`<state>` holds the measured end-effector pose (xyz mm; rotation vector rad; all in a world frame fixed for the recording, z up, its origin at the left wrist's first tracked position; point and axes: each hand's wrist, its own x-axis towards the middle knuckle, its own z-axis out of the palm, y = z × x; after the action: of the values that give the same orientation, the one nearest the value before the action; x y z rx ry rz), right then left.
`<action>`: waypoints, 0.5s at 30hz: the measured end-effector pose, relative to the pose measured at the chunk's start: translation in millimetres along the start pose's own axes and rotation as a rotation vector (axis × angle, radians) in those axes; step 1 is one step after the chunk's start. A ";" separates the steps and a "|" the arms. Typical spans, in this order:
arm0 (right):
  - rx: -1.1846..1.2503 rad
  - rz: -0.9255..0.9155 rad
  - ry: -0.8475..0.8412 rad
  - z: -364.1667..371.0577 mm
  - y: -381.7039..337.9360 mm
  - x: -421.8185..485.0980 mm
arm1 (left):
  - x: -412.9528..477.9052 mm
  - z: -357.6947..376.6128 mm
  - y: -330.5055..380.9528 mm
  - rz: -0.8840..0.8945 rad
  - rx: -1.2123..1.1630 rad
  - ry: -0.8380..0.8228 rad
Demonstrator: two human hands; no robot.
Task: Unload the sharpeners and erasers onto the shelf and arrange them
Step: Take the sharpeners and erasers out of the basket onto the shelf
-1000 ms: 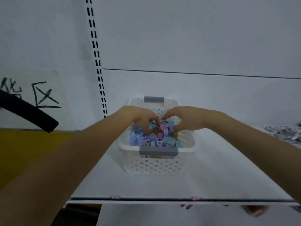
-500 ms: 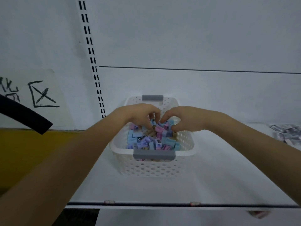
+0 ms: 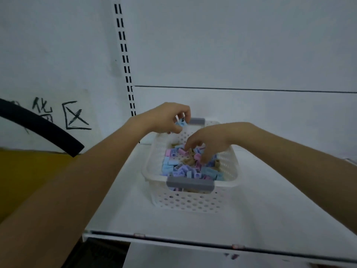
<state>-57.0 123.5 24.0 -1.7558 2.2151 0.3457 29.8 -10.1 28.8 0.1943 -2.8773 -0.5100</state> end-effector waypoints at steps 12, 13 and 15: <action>0.239 0.026 -0.154 12.5 6.6 31.5 | -7.7 30.4 -13.2 0.022 -0.010 0.173; 0.246 0.019 -0.141 14.2 6.9 32.5 | -8.3 30.4 -12.9 0.020 -0.025 0.189; 0.232 -0.008 -0.107 17.5 8.5 33.3 | -9.6 30.7 -12.1 0.016 -0.045 0.208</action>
<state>-71.0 101.7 -4.5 -1.5862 2.0801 0.1685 33.1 -9.8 -5.4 0.2035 -2.6605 -0.5183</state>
